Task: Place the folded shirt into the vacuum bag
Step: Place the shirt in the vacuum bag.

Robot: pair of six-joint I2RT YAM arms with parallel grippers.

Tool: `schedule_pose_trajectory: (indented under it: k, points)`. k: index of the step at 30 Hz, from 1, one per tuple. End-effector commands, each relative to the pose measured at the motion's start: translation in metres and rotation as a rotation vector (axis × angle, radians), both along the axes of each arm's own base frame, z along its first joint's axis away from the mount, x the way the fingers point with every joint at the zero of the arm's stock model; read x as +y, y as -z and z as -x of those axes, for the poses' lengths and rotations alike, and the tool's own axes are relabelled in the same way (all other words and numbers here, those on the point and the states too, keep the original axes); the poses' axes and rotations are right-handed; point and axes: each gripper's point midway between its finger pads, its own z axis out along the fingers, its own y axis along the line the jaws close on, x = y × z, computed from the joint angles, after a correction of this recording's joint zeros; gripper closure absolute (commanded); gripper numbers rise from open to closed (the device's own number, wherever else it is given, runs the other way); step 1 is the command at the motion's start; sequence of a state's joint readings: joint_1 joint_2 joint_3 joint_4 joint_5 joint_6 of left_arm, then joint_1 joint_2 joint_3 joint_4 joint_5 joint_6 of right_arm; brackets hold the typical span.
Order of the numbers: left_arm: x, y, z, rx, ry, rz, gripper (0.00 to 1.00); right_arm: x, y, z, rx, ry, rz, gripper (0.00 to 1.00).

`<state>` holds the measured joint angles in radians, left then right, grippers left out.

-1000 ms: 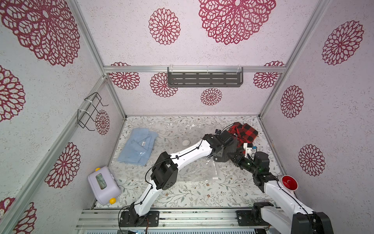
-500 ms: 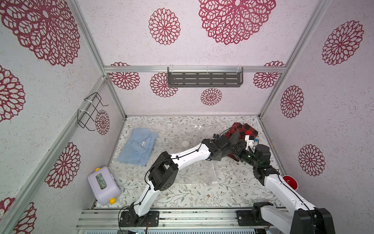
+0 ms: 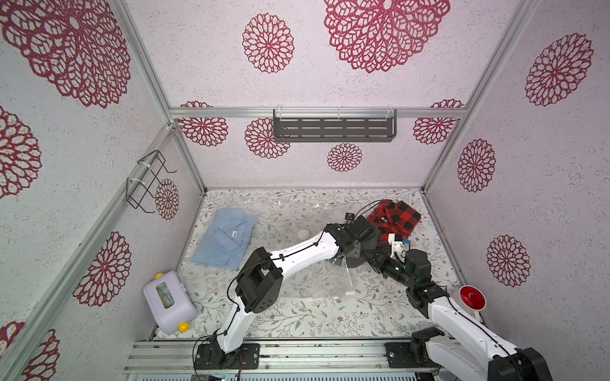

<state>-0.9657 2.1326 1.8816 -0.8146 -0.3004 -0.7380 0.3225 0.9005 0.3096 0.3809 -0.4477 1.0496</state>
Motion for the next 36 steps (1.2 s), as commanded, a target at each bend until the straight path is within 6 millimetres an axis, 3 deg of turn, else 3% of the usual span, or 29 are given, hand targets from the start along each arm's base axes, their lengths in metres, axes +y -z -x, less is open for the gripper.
schedule_pose_trajectory:
  k: [1,3,7,10,13,18,27,30,33,36]
  points:
    - [-0.004,-0.027,-0.007,-0.046,-0.012,0.075,1.00,0.006,-0.002,0.012,-0.004,-0.012,-0.030,1.00]
    - [-0.005,-0.025,-0.008,-0.041,-0.009,0.072,1.00,0.012,0.007,0.024,0.030,-0.045,-0.020,1.00]
    - [-0.004,-0.017,-0.007,-0.028,-0.010,0.063,1.00,0.008,0.024,0.047,0.093,-0.067,0.034,0.75]
    - [-0.005,-0.011,-0.007,-0.015,-0.009,0.061,1.00,0.000,0.030,0.060,0.126,-0.077,0.108,0.50]
    - [-0.004,-0.005,-0.006,-0.005,-0.004,0.051,1.00,-0.006,0.039,0.072,0.177,-0.104,0.182,0.41]
    - [0.006,0.008,0.001,0.012,-0.002,0.021,1.00,-0.012,0.038,0.090,0.225,-0.152,0.254,0.40]
    - [0.022,0.024,0.002,0.035,-0.018,0.012,1.00,0.003,-0.010,0.121,0.178,-0.354,0.242,0.40]
    - [0.026,0.024,-0.001,0.032,-0.024,0.011,1.00,0.017,-0.038,0.131,0.120,-0.447,0.144,0.40]
    - [0.029,0.023,-0.004,0.029,-0.031,0.014,1.00,0.024,-0.048,0.128,0.089,-0.467,0.091,0.41]
    - [0.032,0.022,-0.005,0.027,-0.036,0.018,1.00,0.028,-0.034,0.113,0.091,-0.439,0.093,0.43]
